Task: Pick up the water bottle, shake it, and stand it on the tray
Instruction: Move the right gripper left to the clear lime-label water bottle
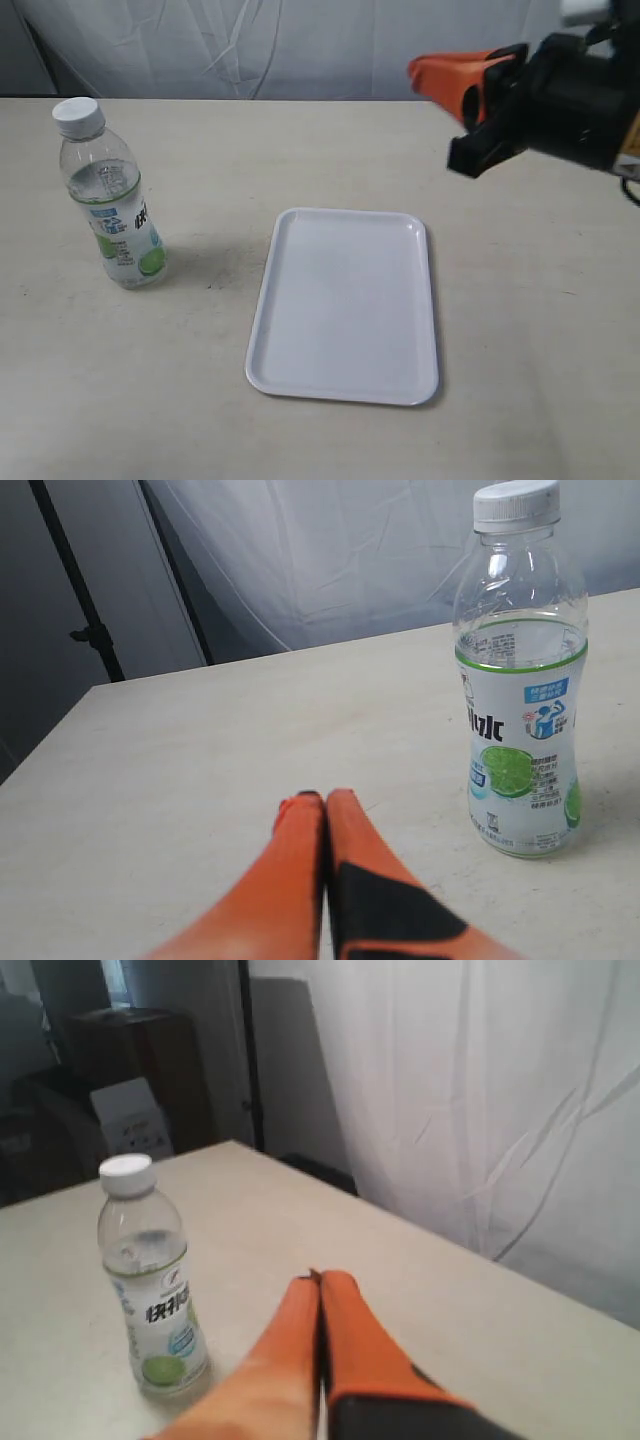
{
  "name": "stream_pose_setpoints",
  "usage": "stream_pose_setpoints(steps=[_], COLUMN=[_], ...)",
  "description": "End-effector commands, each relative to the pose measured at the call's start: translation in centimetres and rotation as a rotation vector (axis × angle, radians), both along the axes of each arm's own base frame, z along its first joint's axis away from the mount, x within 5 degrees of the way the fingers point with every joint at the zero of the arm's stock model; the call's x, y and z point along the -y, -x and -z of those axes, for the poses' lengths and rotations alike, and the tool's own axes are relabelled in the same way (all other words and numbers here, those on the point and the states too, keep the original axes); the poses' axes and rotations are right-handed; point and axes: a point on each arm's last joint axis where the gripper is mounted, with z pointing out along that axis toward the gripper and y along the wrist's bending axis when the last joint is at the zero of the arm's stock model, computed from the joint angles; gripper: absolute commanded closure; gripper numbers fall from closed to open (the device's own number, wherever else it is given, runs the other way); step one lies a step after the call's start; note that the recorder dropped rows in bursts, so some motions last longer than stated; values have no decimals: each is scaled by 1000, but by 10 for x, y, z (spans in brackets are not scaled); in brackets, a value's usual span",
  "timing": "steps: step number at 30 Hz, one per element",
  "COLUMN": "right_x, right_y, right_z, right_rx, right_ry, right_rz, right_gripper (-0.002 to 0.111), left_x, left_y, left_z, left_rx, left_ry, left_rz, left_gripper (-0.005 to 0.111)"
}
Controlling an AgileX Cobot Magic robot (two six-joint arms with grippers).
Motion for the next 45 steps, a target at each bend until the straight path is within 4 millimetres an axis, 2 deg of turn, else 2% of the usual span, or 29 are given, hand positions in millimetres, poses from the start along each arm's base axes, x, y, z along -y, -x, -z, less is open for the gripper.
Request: stream_pose_setpoints(steps=[1, 6, 8, 10, 13, 15, 16, 21, 27, 36, 45], right_x=[-36, -72, -83, -94, -111, -124, -130, -165, -199, -238, -272], right_y=[1, 6, 6, 3, -1, -4, -4, -3, -9, -23, -31], right_z=[24, 44, 48, 52, 56, 61, 62, 73, 71, 74, 92], right_rx=[-9, 44, 63, 61, 59, 31, 21, 20, 37, 38, 35], right_ry=[98, 100, 91, 83, 89, 112, 128, 170, 126, 52, 28], right_rz=[-1, -59, -96, -123, -154, -161, -165, -222, -244, -242, -256], right_gripper=[109, 107, 97, 76, 33, 11, 4, 4, 4, 4, 4], left_x=[0, 0, 0, 0, 0, 0, 0, 0, 0, 0, 0], left_y=[0, 0, 0, 0, 0, 0, 0, 0, 0, 0, 0], left_z=[1, 1, 1, 1, 1, 1, 1, 1, 1, 1, 1], left_rx=[5, 5, 5, 5, 5, 5, 5, 5, 5, 5, 5], left_ry=[6, 6, 6, 6, 6, 6, 6, 6, 6, 6, 6], left_rz=[1, 1, 1, 1, 1, 1, 1, 1, 1, 1, 1], left_gripper=[106, 106, 106, 106, 106, 106, 106, 106, 106, 106, 106])
